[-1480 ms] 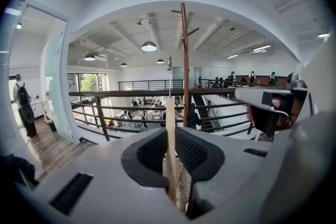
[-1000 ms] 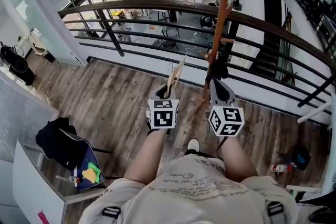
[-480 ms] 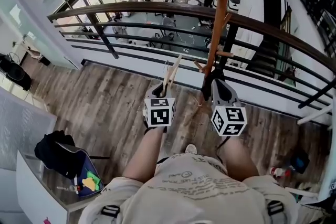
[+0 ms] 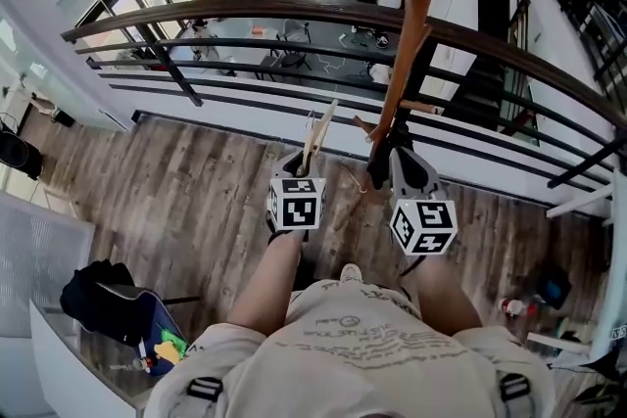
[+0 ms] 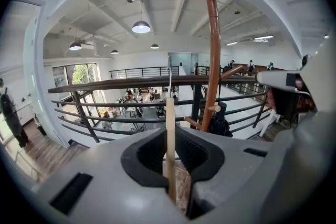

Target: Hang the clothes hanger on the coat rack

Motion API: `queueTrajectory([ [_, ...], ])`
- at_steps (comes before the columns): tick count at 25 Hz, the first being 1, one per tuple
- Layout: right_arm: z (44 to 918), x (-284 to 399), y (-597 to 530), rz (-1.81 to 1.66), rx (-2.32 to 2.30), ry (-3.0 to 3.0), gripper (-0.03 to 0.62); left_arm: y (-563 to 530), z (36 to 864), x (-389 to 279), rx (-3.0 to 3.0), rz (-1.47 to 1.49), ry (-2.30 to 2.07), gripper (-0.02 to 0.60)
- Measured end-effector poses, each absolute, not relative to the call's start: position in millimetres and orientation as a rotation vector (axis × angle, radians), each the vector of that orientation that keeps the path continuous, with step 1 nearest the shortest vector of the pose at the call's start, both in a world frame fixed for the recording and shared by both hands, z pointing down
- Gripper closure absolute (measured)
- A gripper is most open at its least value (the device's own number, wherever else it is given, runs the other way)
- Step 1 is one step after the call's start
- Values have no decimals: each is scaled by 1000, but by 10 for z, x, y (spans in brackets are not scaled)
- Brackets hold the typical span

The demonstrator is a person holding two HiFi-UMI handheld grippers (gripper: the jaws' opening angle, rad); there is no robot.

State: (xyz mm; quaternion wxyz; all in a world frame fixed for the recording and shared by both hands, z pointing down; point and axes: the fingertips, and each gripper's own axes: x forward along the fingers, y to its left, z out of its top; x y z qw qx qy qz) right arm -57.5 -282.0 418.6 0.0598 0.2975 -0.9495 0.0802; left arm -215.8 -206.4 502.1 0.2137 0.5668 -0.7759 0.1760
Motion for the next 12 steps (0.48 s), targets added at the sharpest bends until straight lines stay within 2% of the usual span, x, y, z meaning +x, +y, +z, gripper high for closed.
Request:
queueTrajectory([
  [12, 4304, -780, -3187, 265, 1224, -2717, 591, -2738, 5536, -2667, 1742, 641, -1948, 531],
])
